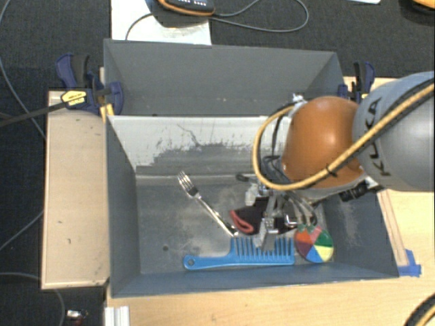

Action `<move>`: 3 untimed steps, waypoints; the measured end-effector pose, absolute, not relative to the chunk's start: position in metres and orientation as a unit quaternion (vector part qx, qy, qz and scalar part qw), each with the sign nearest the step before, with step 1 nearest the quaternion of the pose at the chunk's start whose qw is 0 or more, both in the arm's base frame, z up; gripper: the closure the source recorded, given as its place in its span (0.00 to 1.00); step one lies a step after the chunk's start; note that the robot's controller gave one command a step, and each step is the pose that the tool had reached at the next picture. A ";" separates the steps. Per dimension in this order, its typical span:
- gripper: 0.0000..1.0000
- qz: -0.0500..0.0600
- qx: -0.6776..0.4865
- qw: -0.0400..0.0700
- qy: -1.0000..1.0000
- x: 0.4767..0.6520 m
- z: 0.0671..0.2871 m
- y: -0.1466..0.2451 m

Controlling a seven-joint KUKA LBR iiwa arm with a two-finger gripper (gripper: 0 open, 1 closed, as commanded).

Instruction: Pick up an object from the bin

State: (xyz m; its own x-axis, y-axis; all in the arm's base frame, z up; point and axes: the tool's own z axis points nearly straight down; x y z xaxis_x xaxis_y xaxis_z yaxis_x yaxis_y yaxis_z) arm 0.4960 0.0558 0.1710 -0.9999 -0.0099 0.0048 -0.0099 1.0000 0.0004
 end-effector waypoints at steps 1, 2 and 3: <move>0.00 0.000 0.004 -0.001 -1.000 0.498 0.174 0.055; 0.00 0.000 0.050 -0.005 -0.999 0.547 0.090 -0.006; 0.00 -0.001 0.109 -0.008 -0.994 0.593 0.071 -0.018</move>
Offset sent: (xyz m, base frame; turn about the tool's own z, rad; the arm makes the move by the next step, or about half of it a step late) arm 0.0578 -0.0739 -0.1010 -0.1067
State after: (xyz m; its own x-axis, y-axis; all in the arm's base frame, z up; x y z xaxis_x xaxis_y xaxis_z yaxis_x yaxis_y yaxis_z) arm 0.5931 -0.0177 0.0712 -0.9763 -0.2160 -0.0161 -0.2161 0.9764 0.0012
